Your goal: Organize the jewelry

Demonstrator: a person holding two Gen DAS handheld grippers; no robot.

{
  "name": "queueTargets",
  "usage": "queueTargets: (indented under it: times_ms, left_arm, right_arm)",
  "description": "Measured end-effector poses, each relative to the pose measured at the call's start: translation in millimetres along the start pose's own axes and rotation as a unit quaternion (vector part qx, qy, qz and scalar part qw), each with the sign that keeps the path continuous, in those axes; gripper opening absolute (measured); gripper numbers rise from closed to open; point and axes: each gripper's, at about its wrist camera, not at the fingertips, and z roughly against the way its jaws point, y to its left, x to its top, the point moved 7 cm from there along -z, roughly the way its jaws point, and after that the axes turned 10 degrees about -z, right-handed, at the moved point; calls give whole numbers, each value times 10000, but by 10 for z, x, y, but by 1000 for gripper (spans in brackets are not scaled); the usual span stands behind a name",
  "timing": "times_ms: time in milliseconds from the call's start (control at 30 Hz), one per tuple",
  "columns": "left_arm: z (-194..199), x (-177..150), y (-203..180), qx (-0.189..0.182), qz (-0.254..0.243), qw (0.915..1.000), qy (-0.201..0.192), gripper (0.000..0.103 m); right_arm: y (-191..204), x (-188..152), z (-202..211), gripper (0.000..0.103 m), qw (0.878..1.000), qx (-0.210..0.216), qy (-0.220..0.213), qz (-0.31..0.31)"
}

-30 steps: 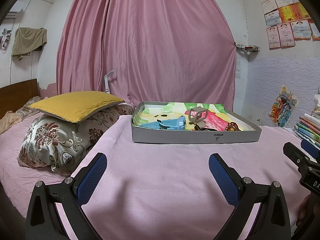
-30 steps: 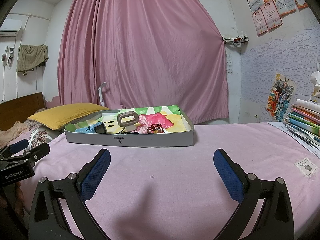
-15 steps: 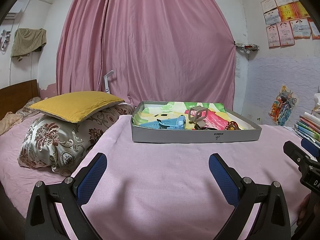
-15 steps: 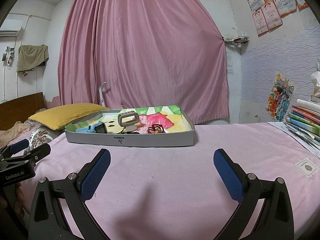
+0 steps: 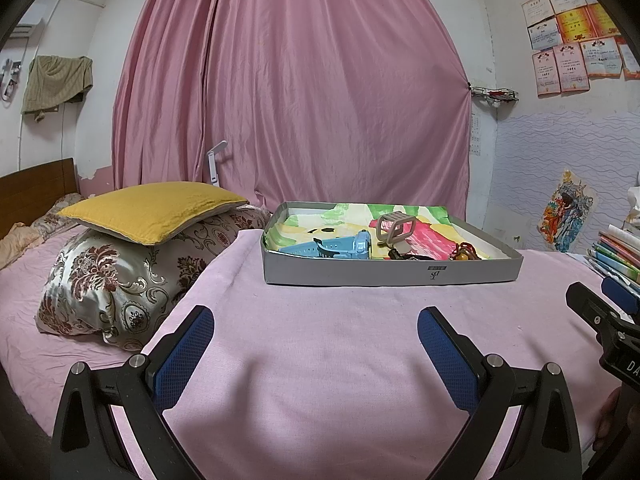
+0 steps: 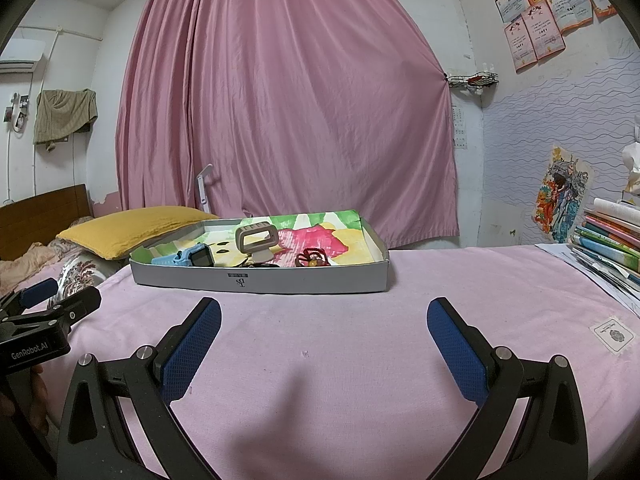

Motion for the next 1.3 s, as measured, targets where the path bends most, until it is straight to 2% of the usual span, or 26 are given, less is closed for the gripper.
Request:
queueTargets:
  times_ms: [1000,1300]
  left_arm:
    - [1,2,2,-6,-7,10000,12,102]
    - [-21,-48,37,-46,11,9999,136,102]
  right_arm:
    - [0,3,2,101,10000,-1,1,-3]
    - [1,0,0,101,10000,-3,0,2]
